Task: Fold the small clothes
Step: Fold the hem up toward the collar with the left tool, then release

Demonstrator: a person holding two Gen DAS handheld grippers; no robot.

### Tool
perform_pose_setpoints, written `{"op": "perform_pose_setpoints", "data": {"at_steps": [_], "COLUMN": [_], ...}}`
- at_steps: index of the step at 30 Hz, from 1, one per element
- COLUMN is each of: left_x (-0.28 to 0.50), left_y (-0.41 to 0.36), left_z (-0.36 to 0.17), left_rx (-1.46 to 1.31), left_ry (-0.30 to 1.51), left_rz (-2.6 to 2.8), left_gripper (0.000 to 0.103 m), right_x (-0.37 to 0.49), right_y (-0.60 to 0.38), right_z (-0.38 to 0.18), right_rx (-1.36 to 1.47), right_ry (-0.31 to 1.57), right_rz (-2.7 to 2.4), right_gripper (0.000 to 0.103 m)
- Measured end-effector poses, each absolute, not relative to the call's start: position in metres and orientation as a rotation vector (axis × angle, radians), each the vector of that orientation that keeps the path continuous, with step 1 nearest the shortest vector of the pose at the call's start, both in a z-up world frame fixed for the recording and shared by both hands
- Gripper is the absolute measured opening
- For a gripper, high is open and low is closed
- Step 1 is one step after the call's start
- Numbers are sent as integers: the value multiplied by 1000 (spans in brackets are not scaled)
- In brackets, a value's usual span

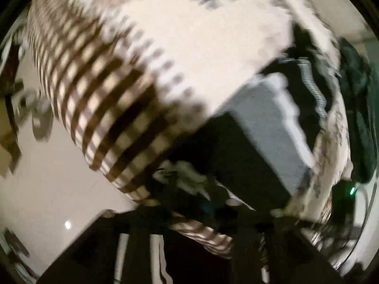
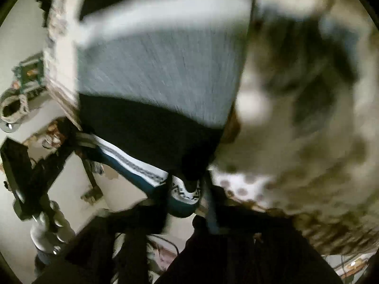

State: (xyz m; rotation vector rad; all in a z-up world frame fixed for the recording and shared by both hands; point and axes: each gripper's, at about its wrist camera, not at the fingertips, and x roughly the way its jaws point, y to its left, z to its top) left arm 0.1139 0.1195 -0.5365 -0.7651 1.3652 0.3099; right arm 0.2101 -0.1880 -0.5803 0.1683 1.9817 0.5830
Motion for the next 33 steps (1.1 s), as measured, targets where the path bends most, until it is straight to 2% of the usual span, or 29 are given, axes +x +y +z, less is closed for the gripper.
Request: {"op": "perform_pose_setpoints", "data": {"at_steps": [1, 2, 5, 9, 15, 16, 18, 24, 26, 27, 28, 33], "left_x": [121, 132, 180, 278, 458, 492, 535, 624, 635, 636, 635, 629], "left_y": [115, 111, 102, 97, 94, 93, 91, 75, 66, 63, 59, 84], "left_z": [-522, -508, -476, -466, -484, -493, -508, -565, -574, -573, -569, -537], "left_rx": [-750, -742, -756, -757, -672, -650, -640, -586, -577, -566, -530, -558], "left_ry": [1342, 1316, 1218, 1130, 1115, 1130, 1156, 1287, 1268, 1234, 1208, 1088], "left_rz": [288, 265, 184, 57, -104, -132, -173, -288, -351, -377, -392, -375], "left_gripper": [51, 56, 60, 61, 62, 62, 63, 64, 57, 42, 8, 7], "right_x": [221, 231, 268, 328, 440, 459, 492, 557, 572, 578, 585, 613], "right_y": [-196, -203, -229, -260, -285, -289, -295, -301, -283, -280, -276, -238], "right_z": [-562, -550, -515, -496, -508, -513, -520, -540, -550, -554, -558, -570], "right_rx": [196, 219, 333, 455, 539, 560, 604, 689, 677, 666, 654, 610], "right_ry": [1938, 1908, 1809, 1702, 1579, 1561, 1530, 1471, 1466, 1465, 1468, 1475], "right_rz": [598, 602, 586, 508, 347, 323, 280, 157, 126, 118, 107, 107], "right_gripper": [60, 62, 62, 62, 63, 65, 79, 79, 79, 79, 79, 79]}}
